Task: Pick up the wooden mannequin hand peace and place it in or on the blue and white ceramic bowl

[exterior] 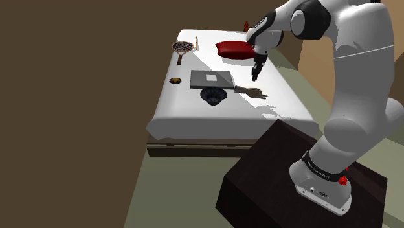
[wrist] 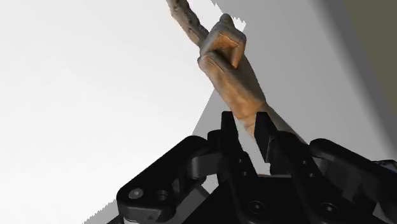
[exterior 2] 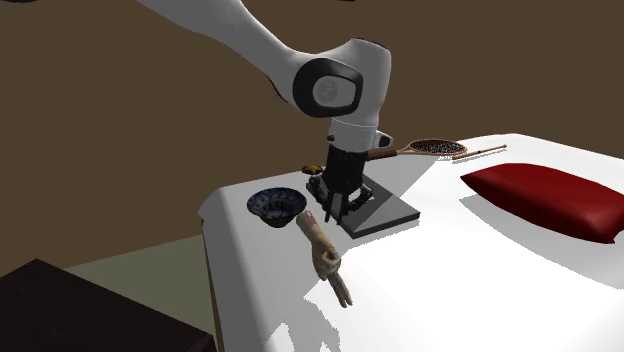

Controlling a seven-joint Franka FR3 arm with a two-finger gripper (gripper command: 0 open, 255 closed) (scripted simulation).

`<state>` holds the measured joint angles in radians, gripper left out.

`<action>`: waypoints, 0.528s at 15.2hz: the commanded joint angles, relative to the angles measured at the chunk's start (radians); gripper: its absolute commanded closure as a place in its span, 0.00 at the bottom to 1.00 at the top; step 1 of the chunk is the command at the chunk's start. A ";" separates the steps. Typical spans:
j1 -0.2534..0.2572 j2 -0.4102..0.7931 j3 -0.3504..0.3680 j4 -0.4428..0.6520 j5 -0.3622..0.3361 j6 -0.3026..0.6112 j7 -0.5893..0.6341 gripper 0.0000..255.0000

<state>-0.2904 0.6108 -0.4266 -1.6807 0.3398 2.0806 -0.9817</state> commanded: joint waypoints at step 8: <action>0.028 -0.002 -0.008 -0.015 -0.049 0.002 -0.003 0.00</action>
<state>-0.2683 0.5928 -0.4363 -1.6885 0.3027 2.0654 -0.9773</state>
